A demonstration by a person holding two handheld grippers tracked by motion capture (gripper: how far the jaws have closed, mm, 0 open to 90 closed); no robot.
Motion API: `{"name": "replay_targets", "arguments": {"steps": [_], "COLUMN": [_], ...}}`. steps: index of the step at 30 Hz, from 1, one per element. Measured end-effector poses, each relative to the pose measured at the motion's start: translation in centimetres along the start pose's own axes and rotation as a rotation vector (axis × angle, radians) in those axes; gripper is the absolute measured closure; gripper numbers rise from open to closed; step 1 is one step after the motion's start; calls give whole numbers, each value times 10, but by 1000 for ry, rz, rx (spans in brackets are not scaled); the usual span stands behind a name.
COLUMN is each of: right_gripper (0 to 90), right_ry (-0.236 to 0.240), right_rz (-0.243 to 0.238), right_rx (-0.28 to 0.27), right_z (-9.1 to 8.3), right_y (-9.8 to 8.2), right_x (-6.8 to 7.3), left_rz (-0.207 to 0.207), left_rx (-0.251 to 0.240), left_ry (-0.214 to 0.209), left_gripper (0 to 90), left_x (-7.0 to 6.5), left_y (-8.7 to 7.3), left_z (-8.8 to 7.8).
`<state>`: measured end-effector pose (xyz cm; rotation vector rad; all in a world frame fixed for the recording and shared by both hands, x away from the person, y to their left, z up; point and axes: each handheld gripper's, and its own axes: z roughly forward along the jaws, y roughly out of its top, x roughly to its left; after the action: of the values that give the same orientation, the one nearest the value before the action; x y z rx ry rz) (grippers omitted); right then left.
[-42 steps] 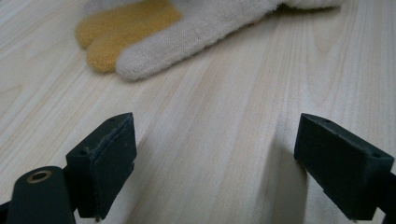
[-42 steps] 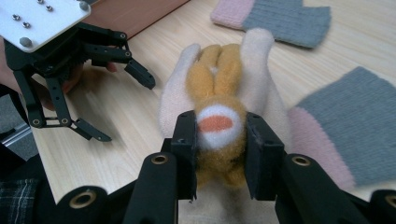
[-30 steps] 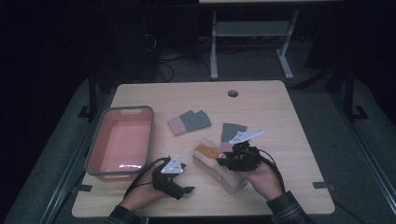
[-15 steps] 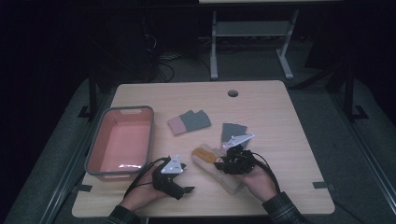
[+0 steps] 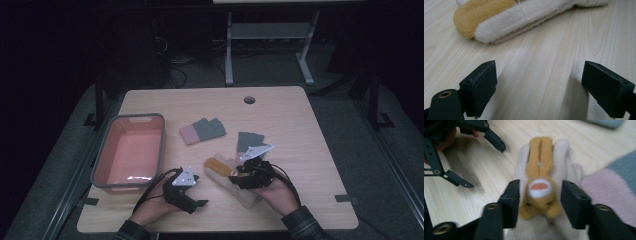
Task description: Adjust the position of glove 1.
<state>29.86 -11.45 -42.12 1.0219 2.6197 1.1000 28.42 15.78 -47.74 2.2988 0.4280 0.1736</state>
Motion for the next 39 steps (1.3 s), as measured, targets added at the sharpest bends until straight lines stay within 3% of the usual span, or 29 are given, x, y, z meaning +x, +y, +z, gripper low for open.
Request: {"name": "replay_targets", "arguments": {"steps": [3, 7, 11, 14, 18, 21, 22, 29, 34, 39], "right_gripper": [469, 741, 873, 886, 900, 900, 900, 900, 900, 900], "right_ry": [3, 1, -17, -24, -7, 16, 21, 68, 90, 121], "right_rz": [-5, -6, -6, -5, -7, -24, -24, -36, -52, -70], "right_rx": [-31, -60, -33, -10, 10, 20, 19, 42, 52, 52], "right_z": [-9, -24, -33, -37, -40, -34, -32, -15, -9, -4], "right_y": [-3, -12, -25, -40, -55, -61, -61, -56, -54, -50], "right_x": [-5, -21, -36, -46, -54, -58, -59, -61, -54, -47], "left_rz": [-2, -26, -63, -102, -82, -87, -73, -98, -104, -140], "left_rx": [4, 36, 54, 44, 44, 24, 41, 61, 81, 73], "left_ry": [2, 25, 12, -13, -30, -39, -39, -53, -48, -42], "left_gripper": [125, 169, 384, 636, 879, 895, 895, 895, 894, 894], "left_x": [0, 0, 1, -2, -9, -13, -14, -16, -15, -11], "left_y": [1, 5, 10, 15, 30, 42, 45, 52, 52, 49], "left_z": [0, -2, -6, -7, -3, 5, 8, 25, 27, 23]}}
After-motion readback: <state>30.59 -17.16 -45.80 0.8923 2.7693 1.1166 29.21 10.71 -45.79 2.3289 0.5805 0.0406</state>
